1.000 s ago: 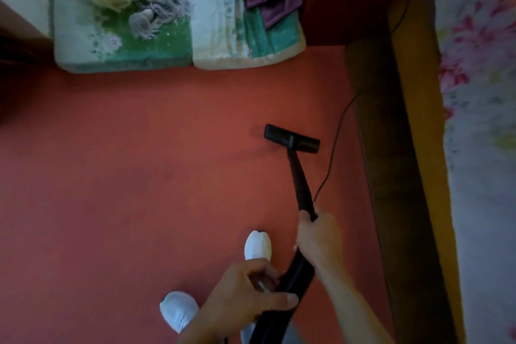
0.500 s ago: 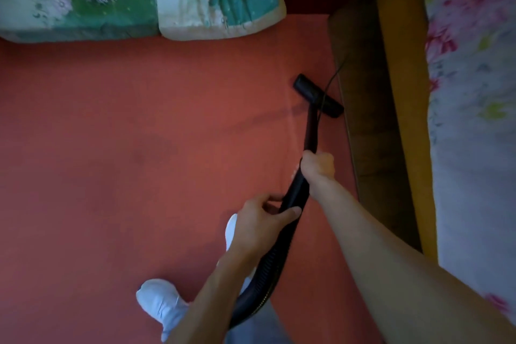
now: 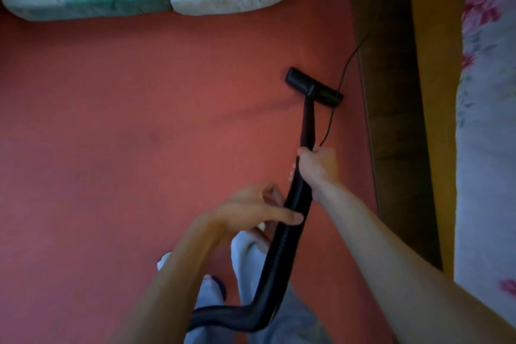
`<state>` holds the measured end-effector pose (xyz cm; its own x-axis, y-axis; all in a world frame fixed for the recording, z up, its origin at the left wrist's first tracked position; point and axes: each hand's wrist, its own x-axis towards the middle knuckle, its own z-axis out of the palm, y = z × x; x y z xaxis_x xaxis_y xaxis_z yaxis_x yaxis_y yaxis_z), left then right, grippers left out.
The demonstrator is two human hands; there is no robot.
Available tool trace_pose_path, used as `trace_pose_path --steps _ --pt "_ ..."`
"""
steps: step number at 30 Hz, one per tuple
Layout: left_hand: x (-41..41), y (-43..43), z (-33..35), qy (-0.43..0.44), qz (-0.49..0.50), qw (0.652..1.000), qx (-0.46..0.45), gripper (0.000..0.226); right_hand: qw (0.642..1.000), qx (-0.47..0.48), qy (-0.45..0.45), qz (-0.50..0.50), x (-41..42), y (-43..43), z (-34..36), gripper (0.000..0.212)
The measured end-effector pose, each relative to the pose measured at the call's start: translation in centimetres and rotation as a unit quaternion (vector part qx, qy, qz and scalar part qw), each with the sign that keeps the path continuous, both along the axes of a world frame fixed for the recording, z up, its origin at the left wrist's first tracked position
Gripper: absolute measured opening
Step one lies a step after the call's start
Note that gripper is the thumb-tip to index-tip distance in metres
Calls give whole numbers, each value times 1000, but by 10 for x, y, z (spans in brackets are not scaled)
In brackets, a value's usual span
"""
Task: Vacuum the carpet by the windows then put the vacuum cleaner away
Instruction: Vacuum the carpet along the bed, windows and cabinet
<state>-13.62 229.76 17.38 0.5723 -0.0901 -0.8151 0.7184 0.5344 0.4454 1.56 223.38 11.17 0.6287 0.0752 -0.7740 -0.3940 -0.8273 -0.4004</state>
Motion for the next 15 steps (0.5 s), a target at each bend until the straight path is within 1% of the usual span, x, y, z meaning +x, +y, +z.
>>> trace_pose_path --steps 2,3,5,7,10,13,15 --pt "9 -7 -11 13 52 998 20 31 1000 -4 -25 19 16 9 -16 37" --pt "14 -12 -14 22 88 996 25 29 999 -2 -32 16 24 13 -25 35" --pt "20 -24 -20 42 166 985 28 33 999 5 -41 7 32 27 -24 26" --pt "18 -29 -18 47 213 975 38 34 999 23 -46 0 32 40 -21 22" --pt "-7 -21 -2 38 223 973 54 34 998 29 -52 37 8 45 -10 32" --pt "-47 -14 20 6 196 980 -21 35 995 45 -39 84 -33 30 12 14" --pt "-69 -13 27 -13 163 983 -85 34 991 47 -19 124 -57 20 27 13"
